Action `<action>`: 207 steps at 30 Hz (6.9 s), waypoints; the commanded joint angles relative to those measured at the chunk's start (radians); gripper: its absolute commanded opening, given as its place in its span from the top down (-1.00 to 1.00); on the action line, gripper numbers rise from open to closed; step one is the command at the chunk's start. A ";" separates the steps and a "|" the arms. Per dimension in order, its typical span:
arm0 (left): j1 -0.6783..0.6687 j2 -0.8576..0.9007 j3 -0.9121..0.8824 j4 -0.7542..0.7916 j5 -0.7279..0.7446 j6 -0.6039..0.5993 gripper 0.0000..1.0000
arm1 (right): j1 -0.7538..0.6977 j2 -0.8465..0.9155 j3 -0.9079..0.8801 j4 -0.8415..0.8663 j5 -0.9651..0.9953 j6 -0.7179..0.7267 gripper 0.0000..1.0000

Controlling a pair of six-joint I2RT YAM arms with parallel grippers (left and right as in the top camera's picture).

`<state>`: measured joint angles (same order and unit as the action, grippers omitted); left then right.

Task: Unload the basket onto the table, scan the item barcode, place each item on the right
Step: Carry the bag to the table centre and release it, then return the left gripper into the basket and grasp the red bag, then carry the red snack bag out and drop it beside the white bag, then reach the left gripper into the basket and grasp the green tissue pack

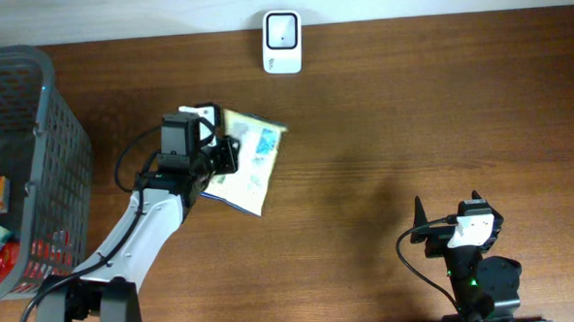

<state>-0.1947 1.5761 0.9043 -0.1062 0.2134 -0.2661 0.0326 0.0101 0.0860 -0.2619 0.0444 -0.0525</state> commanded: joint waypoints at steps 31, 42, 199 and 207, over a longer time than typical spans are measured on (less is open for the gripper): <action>0.934 -0.124 0.581 -0.313 -0.303 0.093 -0.98 | 0.006 -0.003 -0.002 -0.013 0.005 0.005 -0.97; 0.936 0.137 0.581 -0.591 -0.598 -0.028 -0.98 | 0.006 -0.003 -0.002 -0.013 0.005 0.005 -0.97; 0.924 0.305 0.494 -0.466 -0.455 0.466 -0.96 | 0.006 -0.003 -0.002 -0.013 0.005 0.005 -0.97; 0.924 0.381 0.486 -0.513 -0.438 0.459 -0.59 | 0.006 -0.003 -0.002 -0.013 0.005 0.005 -0.97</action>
<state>0.7258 1.9205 1.4071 -0.6121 -0.2420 0.1841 0.0326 0.0101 0.0860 -0.2619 0.0444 -0.0525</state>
